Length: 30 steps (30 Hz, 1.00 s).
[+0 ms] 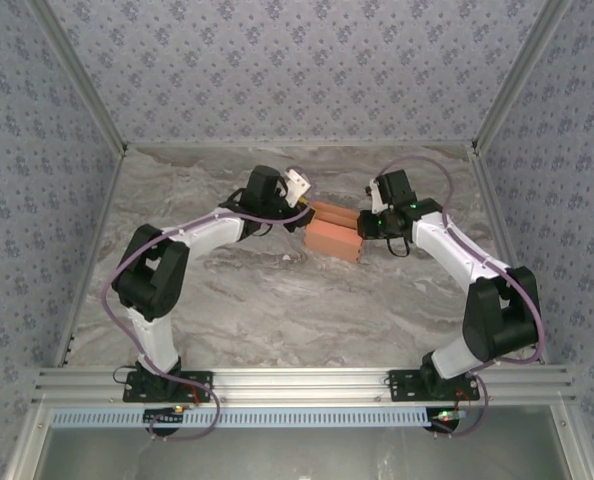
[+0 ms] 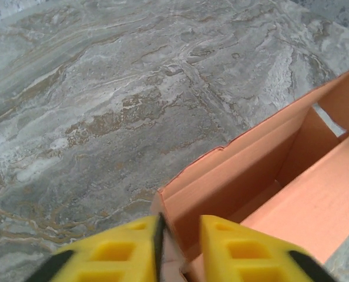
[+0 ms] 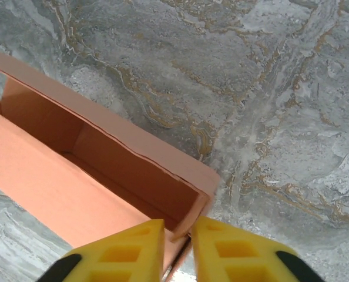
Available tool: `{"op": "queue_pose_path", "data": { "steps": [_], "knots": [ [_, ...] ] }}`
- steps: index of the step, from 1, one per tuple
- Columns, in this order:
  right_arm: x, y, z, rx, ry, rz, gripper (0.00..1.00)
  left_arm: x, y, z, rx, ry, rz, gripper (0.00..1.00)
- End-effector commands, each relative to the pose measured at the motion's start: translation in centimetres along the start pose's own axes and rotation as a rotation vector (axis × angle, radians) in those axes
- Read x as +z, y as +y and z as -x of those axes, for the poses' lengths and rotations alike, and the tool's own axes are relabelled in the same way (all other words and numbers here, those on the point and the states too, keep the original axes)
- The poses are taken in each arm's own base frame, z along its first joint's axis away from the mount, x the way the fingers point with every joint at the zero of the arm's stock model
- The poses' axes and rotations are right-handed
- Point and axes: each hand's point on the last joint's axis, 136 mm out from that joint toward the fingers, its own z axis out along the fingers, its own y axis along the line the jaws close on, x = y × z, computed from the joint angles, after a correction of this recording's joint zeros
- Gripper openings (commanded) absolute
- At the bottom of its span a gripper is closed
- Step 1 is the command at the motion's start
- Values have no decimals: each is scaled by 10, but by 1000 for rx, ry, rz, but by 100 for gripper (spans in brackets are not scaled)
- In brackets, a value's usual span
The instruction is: Fold the paper box
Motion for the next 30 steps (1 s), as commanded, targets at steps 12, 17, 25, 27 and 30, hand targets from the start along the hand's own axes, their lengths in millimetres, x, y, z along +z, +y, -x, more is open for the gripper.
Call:
{"op": "queue_pose_path", "data": {
  "steps": [12, 17, 25, 27, 30],
  "knots": [
    [9, 14, 18, 74, -78, -54, 12, -9, -4, 9, -126, -7, 108, 0],
    [8, 11, 21, 90, -95, -80, 12, -20, 4, 12, -238, -24, 187, 0],
    [13, 15, 29, 143, -135, -82, 12, -20, -5, -3, -343, -21, 261, 0],
    [15, 15, 29, 153, -132, -80, 14, -18, -6, -10, -370, -12, 273, 0],
    [15, 19, 30, 137, -131, -61, 33, -18, -2, -19, -400, -5, 303, 0]
  ]
}}
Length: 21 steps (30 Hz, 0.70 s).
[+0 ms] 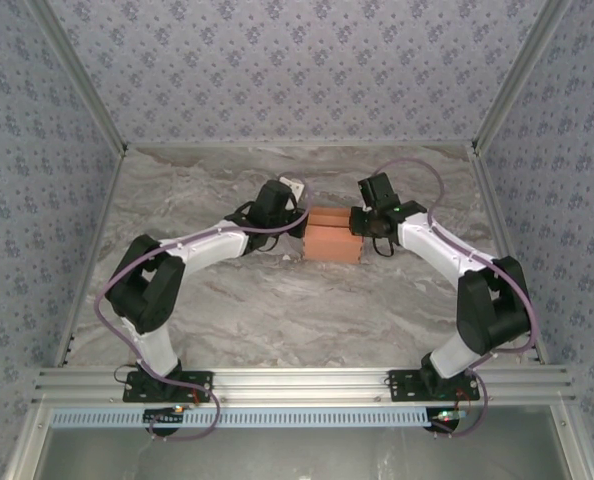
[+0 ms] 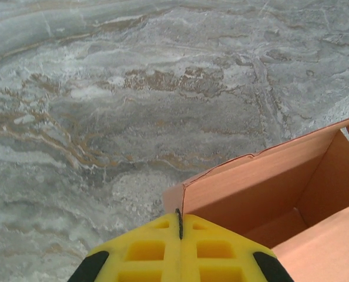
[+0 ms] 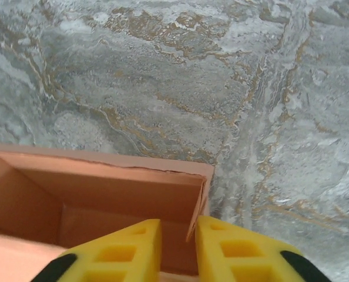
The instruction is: Fold the paper box
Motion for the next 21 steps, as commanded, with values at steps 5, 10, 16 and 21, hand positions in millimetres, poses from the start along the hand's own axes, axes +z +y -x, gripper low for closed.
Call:
{"op": "queue_pose_path", "data": {
  "steps": [5, 10, 16, 21],
  "knots": [
    [-29, 22, 24, -209, -101, 100, 52, -11, 1, 6, -21, -34, 38, 0],
    [-60, 26, 27, -491, -165, 187, 64, -15, -3, 12, 5, -46, 22, 0],
    [-75, 39, 0, -1003, -117, 324, 78, -19, -7, 16, 39, -54, 5, 0],
    [-64, 35, -12, -1328, -36, 349, 100, -20, -10, 17, 52, -53, -8, 0]
  ]
}}
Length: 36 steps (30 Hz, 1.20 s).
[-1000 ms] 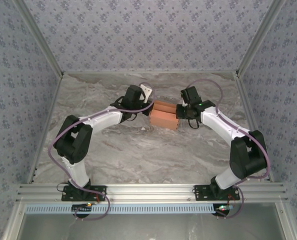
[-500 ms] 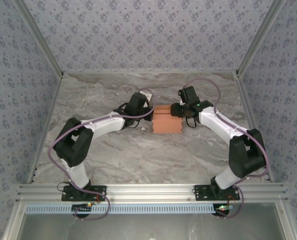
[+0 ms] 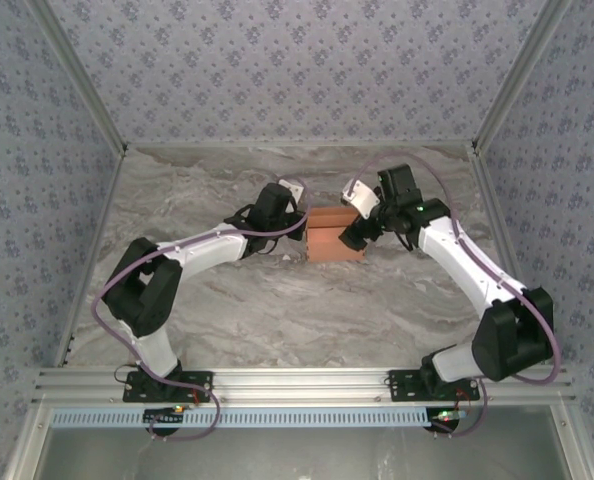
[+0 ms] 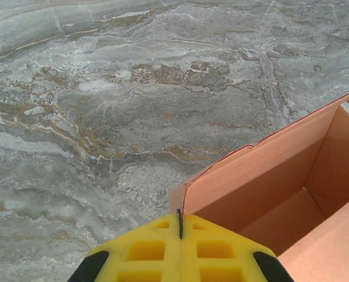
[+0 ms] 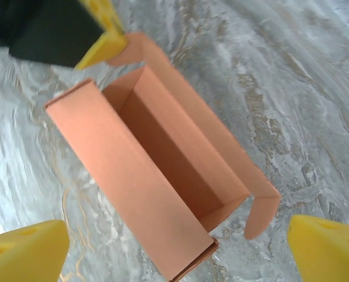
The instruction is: Fold the paper box
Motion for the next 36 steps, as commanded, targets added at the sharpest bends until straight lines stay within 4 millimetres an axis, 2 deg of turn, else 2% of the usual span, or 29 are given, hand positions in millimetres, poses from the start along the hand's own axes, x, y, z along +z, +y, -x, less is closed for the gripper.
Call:
{"op": "queue_pose_path", "data": {
  "steps": [1, 5, 10, 15, 21, 25, 33, 36],
  "knots": [
    [6, 22, -10, -385, 51, 148, 100, -13, -11, 18, 28, -42, -34, 0],
    [23, 21, -5, -586, 13, 141, 100, -13, -12, 17, 34, -35, -42, 0],
    [40, 23, 3, -695, 15, 163, 100, -14, -13, 16, 36, -34, -48, 0],
    [54, 23, -3, -691, 84, 224, 100, -15, -15, 18, 43, -38, -56, 0],
    [73, 12, -1, -692, 94, 166, 100, -18, -20, 19, 61, -45, -84, 0],
    [79, 4, -1, -676, 123, 149, 100, -20, -26, 20, 79, -53, -116, 0],
    [80, 3, -1, -690, 136, 140, 100, -23, -29, 18, 100, -58, -139, 0],
    [76, 1, 10, -700, 92, 117, 100, -23, -29, 17, 106, -55, -145, 0]
  ]
}}
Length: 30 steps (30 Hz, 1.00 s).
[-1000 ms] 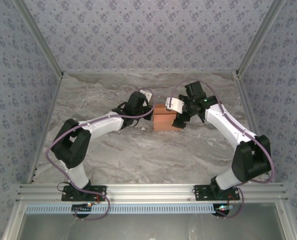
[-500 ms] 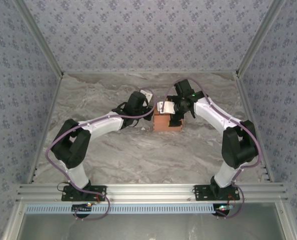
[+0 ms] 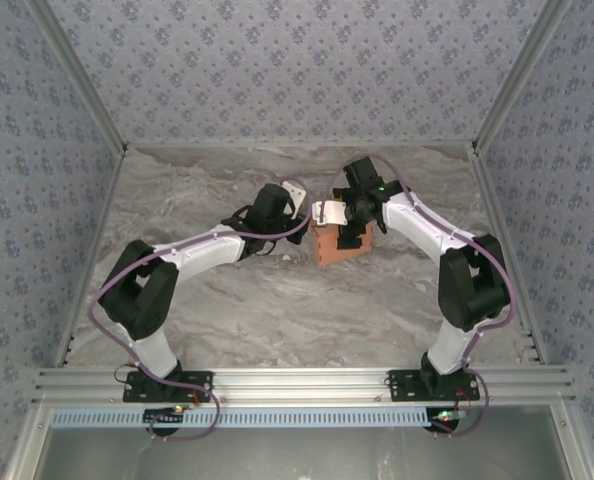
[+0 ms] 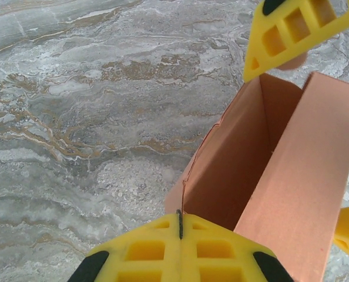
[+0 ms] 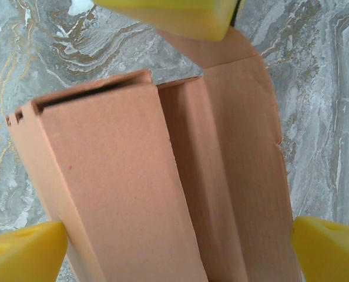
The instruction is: Fold the paper box
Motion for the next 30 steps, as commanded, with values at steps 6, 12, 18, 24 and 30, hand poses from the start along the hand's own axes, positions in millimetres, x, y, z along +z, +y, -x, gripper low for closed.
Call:
{"op": "queue_pose_path", "data": {
  "steps": [6, 12, 18, 24, 30],
  "knots": [
    [-13, 6, 14, -125, -61, 30, 100, -14, -17, 19, 60, -65, -68, 0],
    [-10, 10, 7, -161, -31, 37, 100, -16, -19, 19, 84, -64, -79, 0],
    [-18, 6, 13, -162, -75, 7, 100, -17, -22, 19, 104, -62, -88, 0],
    [-25, 2, 15, -171, -102, -14, 100, -15, -24, 17, 117, -56, -97, 0],
    [-22, 3, 7, -200, -88, -5, 100, -14, -23, 14, 135, -46, -94, 0]
  ]
}}
